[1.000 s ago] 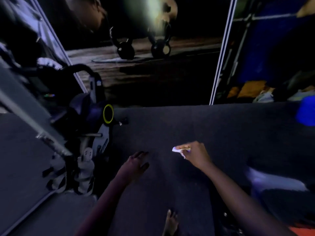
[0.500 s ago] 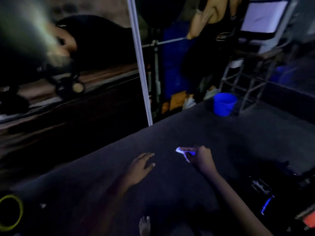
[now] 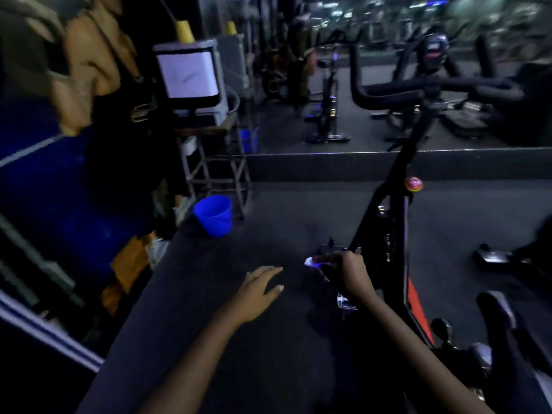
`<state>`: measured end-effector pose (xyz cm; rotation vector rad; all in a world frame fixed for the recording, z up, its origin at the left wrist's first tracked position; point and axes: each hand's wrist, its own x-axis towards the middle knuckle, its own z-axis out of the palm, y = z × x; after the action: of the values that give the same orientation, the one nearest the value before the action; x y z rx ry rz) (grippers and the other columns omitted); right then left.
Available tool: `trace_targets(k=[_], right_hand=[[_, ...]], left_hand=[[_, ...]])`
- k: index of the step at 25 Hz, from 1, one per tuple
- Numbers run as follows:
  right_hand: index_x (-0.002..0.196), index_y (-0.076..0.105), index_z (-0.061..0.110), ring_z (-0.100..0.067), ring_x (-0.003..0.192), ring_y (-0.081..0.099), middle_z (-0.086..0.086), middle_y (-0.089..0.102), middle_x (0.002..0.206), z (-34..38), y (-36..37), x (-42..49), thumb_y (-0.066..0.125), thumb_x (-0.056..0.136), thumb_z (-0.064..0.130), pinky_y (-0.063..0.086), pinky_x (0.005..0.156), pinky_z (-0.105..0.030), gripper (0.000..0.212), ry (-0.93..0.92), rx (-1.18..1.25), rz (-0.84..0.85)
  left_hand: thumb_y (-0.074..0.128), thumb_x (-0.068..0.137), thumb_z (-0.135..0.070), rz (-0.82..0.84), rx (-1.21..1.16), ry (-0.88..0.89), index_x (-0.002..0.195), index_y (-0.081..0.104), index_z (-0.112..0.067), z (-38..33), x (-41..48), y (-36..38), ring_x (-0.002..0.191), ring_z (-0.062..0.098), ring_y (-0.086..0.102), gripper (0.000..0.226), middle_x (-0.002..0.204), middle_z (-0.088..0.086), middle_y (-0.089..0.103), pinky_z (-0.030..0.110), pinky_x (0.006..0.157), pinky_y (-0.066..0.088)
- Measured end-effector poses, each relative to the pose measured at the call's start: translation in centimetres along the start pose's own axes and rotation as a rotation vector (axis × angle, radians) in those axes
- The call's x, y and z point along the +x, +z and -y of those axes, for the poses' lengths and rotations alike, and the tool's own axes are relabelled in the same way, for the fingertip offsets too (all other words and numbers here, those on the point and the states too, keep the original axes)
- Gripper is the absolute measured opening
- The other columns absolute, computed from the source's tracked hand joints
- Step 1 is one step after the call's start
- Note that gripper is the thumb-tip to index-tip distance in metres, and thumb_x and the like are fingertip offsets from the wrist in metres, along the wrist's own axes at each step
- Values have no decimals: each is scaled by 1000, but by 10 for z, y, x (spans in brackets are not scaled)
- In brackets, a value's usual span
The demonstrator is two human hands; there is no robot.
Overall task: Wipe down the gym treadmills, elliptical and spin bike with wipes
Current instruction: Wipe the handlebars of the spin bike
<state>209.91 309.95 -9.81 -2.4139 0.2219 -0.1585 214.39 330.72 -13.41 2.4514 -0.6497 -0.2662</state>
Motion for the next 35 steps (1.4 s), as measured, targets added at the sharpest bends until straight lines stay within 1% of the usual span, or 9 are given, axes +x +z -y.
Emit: trace_targets(k=[2,6,10,16,19,22,27,30,35], right_hand=[[105,72,20,-20,86,66,-21,70,87,-3,-14,19,64,81,7,41,68,-28,28,56,-1,-87],[103,73,18,-30,92,66,-23,70,86,-10,-47,61,65,80,5,46,71,-32,27,164,30,-273],[99,74,19,-23,88,66,-13,72,92,-29,-76,122,65,81,4,38,60,-14,25,203,25,-471],[98,74,26,-19,91,66,-4,73,93,-55,-123,232,65,80,6,39,71,-27,28,243,-2,-641],[98,74,24,-20,93,66,-5,73,95,-62,-149,287,65,81,6,45,76,-28,27,236,1,-758],[96,75,21,-15,89,67,-2,73,94,-60,-166,328,67,79,3,41,72,-12,26,166,19,-921],[101,73,13,-17,89,65,-5,71,98,-78,-203,387,66,74,-4,30,72,6,33,168,-104,-1270],[102,73,15,-21,95,64,-4,69,105,-86,-210,406,61,75,-5,34,79,-5,36,268,-196,-1337],[98,73,15,-21,88,64,-3,68,96,-70,-189,430,47,76,15,40,75,-18,34,333,-395,-1439]], left_hand=[[53,96,-27,42,28,110,140,42,-18,-6,44,-8,136,15,34,47,145,1,39,38,116,20],[50,96,-35,84,79,280,141,40,-25,-23,127,-21,136,16,35,48,147,-3,38,35,114,24],[45,98,-35,156,130,408,144,34,-28,-45,210,-34,138,15,29,48,150,-7,31,34,116,21],[44,98,-37,185,206,535,145,29,-31,-76,356,-56,141,14,22,50,152,-7,26,36,117,16],[46,98,-34,115,178,645,147,25,-29,-98,419,-70,144,12,11,53,155,-5,20,35,118,10],[44,97,-38,-10,198,758,147,24,-28,-114,462,-83,146,12,4,55,156,-5,16,37,119,4],[34,85,-48,-275,175,1087,144,35,-22,-137,568,-100,142,23,21,64,148,8,37,49,112,15],[36,88,-52,-283,236,1223,140,30,-26,-147,619,-97,139,19,18,58,145,7,42,56,109,16],[21,90,-70,-175,149,1372,142,27,-32,-150,670,-94,143,16,13,65,146,0,41,41,117,-3]])
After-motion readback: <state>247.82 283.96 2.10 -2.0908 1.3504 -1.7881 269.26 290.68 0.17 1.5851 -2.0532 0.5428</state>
